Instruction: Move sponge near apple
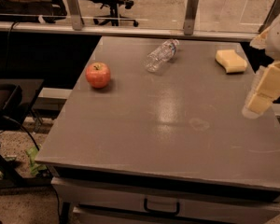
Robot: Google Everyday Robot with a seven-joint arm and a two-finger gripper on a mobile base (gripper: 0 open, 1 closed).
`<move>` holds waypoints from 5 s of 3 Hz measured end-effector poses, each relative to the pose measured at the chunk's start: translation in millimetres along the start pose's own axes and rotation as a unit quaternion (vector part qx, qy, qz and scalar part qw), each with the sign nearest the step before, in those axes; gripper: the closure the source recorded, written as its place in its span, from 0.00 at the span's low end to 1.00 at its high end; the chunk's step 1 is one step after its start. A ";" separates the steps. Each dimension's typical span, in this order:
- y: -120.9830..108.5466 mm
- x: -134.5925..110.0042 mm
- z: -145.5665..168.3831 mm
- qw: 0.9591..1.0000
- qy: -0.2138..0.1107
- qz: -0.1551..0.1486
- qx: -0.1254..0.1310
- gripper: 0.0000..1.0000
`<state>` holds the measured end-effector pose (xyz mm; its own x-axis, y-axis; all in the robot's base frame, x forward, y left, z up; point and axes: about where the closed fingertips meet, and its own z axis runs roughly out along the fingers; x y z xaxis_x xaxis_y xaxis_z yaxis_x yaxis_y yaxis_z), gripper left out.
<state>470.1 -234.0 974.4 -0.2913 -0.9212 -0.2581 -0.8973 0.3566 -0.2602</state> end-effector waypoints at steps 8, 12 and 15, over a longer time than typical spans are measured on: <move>-243.6 71.1 186.1 0.948 -0.081 0.304 0.041 0.00; -236.0 37.6 165.1 0.964 -0.073 0.252 0.030 0.96; -155.1 -65.3 121.3 0.984 -0.144 0.105 -0.026 1.00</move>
Offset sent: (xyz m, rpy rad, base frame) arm 0.1599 -0.0964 -0.0261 0.2122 -0.0994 -0.3183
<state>668.5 -210.3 918.8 -0.3726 -0.7430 -0.5560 -0.8451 0.5192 -0.1275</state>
